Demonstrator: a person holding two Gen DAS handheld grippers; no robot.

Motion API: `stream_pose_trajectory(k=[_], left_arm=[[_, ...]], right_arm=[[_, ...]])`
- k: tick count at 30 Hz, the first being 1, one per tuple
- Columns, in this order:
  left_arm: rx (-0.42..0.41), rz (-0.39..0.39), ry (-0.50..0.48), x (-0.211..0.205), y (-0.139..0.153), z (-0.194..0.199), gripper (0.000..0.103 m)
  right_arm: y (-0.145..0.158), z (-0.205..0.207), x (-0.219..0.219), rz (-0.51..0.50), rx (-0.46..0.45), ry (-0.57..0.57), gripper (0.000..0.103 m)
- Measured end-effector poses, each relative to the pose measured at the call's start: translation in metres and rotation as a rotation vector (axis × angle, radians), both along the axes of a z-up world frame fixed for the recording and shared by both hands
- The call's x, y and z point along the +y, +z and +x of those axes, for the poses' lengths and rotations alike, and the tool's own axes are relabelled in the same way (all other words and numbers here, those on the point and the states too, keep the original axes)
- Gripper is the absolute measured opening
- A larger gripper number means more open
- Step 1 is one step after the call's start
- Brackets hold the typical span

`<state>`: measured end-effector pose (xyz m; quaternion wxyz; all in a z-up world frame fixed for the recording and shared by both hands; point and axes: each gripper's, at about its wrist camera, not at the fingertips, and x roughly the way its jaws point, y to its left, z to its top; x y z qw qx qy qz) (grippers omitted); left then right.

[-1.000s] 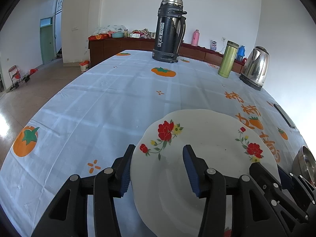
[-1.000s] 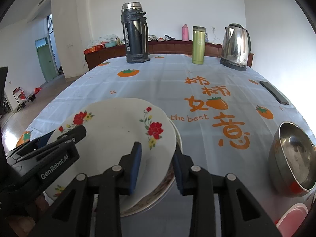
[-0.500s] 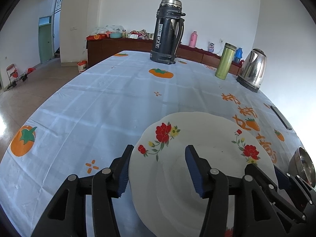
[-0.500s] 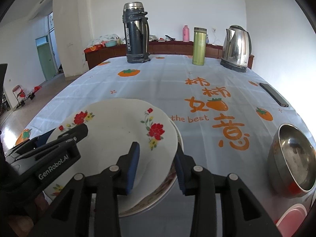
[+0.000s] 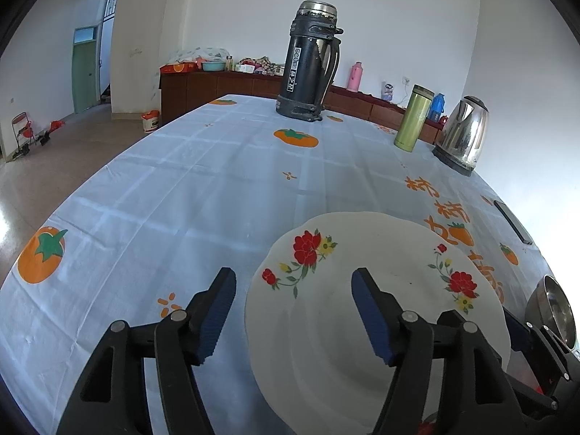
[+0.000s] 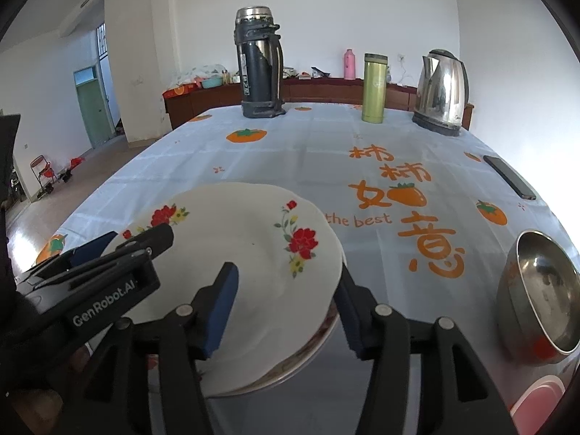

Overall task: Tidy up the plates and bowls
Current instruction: 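Set the white red-flower plate onto the stack and open the left gripper, then withdraw the left gripper from the plate stack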

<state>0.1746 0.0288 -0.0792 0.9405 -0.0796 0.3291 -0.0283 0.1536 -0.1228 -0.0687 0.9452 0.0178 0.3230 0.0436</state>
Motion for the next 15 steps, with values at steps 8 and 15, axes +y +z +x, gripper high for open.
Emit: stream_pose_trajectory(k=[8, 15], left_arm=[[0.049, 0.085, -0.005, -0.013, -0.003, 0.007, 0.072], [0.045, 0.045, 0.003, -0.006, -0.004, 0.008, 0.072]], right_arm=[[-0.005, 0.001, 0.011, -0.064, 0.042, 0.058, 0.061], [0.0, -0.009, 0.005, -0.021, 0.028, 0.048, 0.062]])
